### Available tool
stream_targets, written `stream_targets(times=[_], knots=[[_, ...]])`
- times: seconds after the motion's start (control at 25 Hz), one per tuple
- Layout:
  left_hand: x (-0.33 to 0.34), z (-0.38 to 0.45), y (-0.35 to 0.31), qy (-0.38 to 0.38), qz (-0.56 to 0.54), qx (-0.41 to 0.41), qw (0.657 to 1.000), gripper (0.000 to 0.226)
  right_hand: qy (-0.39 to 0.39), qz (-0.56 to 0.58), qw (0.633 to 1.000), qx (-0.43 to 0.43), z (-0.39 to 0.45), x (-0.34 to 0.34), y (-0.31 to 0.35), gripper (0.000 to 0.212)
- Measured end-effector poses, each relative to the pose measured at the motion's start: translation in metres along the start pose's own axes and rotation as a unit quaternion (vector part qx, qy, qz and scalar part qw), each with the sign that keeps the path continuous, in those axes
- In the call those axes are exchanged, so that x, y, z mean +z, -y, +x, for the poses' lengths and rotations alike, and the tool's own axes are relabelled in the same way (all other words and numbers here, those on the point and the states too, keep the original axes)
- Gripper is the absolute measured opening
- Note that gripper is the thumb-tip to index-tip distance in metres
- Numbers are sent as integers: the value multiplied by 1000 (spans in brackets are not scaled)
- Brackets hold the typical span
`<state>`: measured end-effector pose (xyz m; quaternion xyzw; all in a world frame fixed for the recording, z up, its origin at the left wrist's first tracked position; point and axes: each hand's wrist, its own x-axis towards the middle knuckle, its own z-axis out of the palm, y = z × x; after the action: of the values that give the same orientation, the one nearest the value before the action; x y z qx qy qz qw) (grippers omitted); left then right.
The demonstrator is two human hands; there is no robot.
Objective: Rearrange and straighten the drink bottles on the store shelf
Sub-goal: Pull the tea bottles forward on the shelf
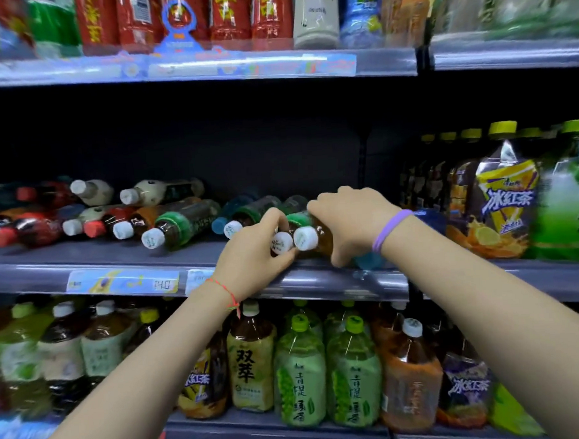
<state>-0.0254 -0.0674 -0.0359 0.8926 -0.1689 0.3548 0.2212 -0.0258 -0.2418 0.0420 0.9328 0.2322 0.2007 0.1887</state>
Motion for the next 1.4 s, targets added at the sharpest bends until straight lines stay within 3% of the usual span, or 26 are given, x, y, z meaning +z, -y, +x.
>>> stream_targets(times=[0.12,0.24,0.32,0.44,0.56,0.68,0.8,0.92,1.04,1.2,1.32,1.4], knots=[[-10,17,1,-72,-122,3,990,28,-126,208,969,52,3,-17,-20,49],[-29,48,-8,-113,-206,2,972,23,-224,426,865,142,12,-23,-34,37],[-38,68,-13,-154,-220,10,963,18,-249,514,798,192,18,-12,-37,29],[-44,93,-18,-212,-286,-26,934,17,-242,570,762,191,20,4,-39,31],[-37,114,-24,-164,-420,-119,885,27,-204,567,780,171,18,8,-44,44],[-23,122,-28,-105,-409,-129,897,39,-99,524,832,151,15,16,-46,52],[-15,112,-21,-84,-368,-69,923,53,-76,498,852,144,11,25,-48,47],[-14,97,-10,-131,-275,-35,952,66,-60,489,859,140,12,21,-43,47],[-20,82,3,-221,-189,-37,956,73,-32,481,867,124,22,14,-27,50],[-22,75,24,-254,-77,-43,963,77,19,564,823,70,28,6,-3,36],[-24,74,22,-228,-59,-74,969,68,-27,532,844,66,16,3,-14,29],[-26,69,3,-300,-9,-23,954,59,-82,473,872,91,2,3,-37,19]])
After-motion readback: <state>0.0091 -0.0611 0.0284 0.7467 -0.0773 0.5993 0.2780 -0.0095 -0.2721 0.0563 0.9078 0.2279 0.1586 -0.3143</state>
